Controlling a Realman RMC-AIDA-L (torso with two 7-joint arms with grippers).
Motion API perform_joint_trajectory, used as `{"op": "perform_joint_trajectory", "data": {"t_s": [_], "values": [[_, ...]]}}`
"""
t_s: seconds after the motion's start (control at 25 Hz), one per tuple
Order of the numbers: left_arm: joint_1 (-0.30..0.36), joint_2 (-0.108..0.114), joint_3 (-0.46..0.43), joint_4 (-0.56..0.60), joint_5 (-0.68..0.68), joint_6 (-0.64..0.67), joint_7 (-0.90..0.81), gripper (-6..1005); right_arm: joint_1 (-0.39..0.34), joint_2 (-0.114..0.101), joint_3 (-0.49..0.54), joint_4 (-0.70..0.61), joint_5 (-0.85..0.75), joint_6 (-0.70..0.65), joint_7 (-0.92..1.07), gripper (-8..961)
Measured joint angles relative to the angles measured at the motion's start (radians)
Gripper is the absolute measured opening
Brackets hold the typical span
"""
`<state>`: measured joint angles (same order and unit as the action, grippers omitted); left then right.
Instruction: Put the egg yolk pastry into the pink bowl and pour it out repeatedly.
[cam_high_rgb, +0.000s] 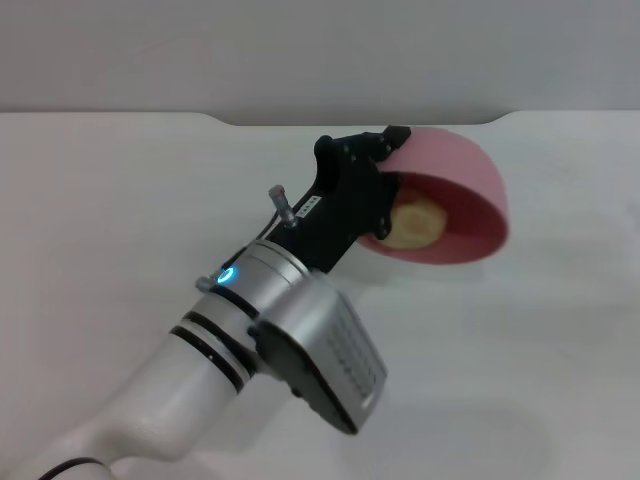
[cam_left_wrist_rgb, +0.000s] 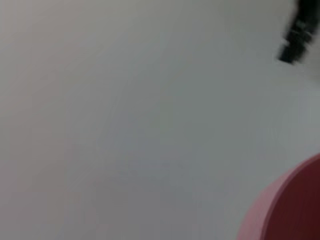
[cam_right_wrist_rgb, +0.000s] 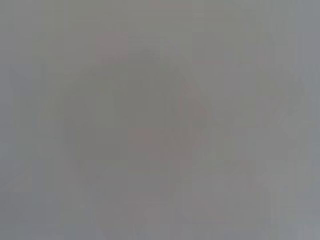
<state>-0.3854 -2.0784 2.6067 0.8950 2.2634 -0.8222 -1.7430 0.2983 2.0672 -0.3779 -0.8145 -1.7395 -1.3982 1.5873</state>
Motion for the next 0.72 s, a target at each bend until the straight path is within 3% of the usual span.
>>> {"op": "perform_joint_trajectory", "data": {"t_s": [0.16, 0.52, 0.68, 0.72], "values": [[-0.017, 0.000, 0.017, -0.048, 0.001, -0.076, 0.135, -1, 0.002, 0.002, -0.002, 0.002, 0.000, -0.001, 0.000, 518], [-0.047, 0.000, 0.010, -0.100, -0.032, -0.087, 0.170, -1, -0.002, 0.005, -0.005, 0.013, 0.001, -0.005, -0.001, 519], [-0.060, 0.000, -0.038, -0.056, -0.179, -0.020, 0.100, 0, 0.005, 0.005, -0.009, 0.025, 0.003, -0.018, -0.001, 519], [-0.063, 0.001, -0.089, -0.018, -0.272, 0.049, 0.062, 0, 0.009, 0.005, -0.010, 0.031, 0.003, -0.023, -0.001, 519]]}}
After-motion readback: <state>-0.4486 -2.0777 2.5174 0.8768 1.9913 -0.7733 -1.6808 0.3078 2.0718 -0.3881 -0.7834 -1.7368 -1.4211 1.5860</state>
